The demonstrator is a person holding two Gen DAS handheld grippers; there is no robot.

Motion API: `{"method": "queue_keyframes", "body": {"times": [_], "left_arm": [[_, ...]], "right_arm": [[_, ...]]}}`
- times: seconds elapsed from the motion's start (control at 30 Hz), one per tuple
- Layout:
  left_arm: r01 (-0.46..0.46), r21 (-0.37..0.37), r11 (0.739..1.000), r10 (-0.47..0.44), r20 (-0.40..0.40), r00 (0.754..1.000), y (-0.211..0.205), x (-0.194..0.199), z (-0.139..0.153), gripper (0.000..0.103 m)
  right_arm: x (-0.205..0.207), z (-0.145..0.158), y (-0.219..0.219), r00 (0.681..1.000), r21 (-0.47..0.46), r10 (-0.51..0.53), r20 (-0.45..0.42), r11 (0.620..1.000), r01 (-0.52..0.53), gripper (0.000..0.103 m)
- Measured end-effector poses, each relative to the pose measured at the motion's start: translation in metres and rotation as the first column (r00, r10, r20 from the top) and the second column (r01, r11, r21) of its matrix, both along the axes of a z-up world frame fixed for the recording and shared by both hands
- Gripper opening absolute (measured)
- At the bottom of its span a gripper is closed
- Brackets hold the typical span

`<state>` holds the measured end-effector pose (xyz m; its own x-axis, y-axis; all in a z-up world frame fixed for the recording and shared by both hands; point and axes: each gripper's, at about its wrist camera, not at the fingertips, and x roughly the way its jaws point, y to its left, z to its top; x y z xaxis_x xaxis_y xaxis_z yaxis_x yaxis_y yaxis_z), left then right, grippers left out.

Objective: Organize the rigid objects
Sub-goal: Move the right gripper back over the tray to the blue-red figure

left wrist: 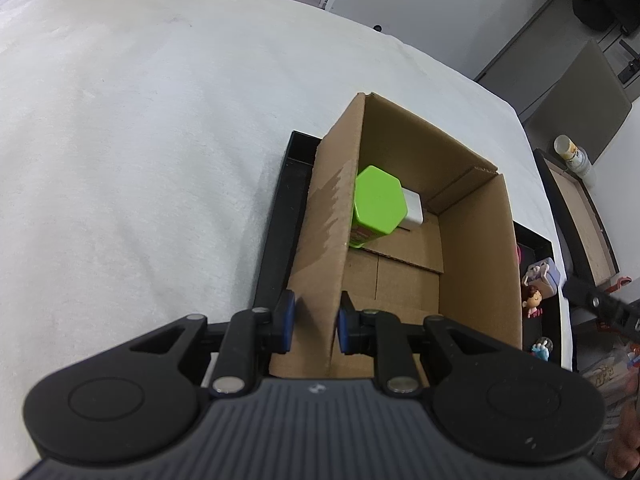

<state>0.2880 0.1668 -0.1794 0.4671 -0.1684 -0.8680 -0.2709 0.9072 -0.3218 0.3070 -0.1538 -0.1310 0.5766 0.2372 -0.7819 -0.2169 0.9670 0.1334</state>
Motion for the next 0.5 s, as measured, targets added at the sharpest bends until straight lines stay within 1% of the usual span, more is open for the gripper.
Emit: {"method": "queue_keyframes", "body": {"times": [0.17, 0.33, 0.5], "left_arm": [[-0.009, 0.002, 1.0, 0.009, 0.001, 1.0, 0.0, 0.001, 0.001, 0.019], [-0.01, 0.013, 1.0, 0.01, 0.004, 1.0, -0.003, 0.001, 0.003, 0.019], [-0.009, 0.019, 1.0, 0.009, 0.002, 1.0, -0.004, 0.001, 0.004, 0.019]], "right_arm": [[-0.005, -0.009, -0.021, 0.999, -0.02, -0.035, -0.01, 0.999, 0.035, 0.069], [-0.008, -0.019, -0.039, 0.997, -0.019, -0.065, -0.029, 0.998, 0.065, 0.069], [-0.016, -0.03, -0.051, 0.996, -0.037, -0.077, -0.04, 0.996, 0.076, 0.069]]}}
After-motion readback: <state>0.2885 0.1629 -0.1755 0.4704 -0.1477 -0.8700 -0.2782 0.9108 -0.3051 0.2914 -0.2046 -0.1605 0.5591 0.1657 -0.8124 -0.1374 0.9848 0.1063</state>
